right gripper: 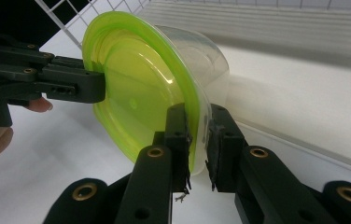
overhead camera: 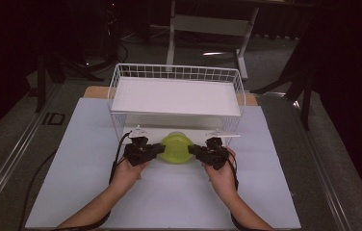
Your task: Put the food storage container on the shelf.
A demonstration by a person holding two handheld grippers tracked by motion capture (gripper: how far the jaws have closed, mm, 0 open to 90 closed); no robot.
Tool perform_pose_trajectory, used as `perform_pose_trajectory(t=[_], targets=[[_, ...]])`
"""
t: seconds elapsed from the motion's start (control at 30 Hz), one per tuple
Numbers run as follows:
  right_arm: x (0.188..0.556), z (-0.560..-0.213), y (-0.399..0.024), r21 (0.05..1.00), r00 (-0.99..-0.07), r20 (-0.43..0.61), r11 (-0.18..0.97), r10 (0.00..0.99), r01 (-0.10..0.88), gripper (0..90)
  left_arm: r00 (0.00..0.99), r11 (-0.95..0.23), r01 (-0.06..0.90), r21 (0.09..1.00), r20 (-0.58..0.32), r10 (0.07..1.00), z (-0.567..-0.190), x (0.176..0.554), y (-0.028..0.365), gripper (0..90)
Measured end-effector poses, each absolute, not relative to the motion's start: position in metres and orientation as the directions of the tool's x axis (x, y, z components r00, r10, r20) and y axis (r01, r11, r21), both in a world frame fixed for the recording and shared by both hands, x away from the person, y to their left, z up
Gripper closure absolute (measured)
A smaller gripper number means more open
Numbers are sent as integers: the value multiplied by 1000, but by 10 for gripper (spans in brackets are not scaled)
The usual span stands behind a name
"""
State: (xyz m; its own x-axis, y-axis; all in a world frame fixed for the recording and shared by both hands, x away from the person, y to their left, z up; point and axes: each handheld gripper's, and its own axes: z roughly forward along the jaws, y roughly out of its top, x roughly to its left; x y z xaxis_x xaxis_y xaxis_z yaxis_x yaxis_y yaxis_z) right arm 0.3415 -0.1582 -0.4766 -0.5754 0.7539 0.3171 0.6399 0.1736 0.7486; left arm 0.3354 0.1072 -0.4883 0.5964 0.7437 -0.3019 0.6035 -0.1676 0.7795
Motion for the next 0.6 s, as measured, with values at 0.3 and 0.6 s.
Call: perform_pose_trajectory(t=[0.3, 0.6], targets=[[350, -487, -158, 734, -554, 322, 167, 767, 658, 796, 592, -187, 620, 762, -298, 749, -496, 347, 105, 806], [359, -492, -156, 738, -541, 306, 164, 783, 654, 788, 587, -175, 622, 763, -307, 749, -498, 356, 103, 804]])
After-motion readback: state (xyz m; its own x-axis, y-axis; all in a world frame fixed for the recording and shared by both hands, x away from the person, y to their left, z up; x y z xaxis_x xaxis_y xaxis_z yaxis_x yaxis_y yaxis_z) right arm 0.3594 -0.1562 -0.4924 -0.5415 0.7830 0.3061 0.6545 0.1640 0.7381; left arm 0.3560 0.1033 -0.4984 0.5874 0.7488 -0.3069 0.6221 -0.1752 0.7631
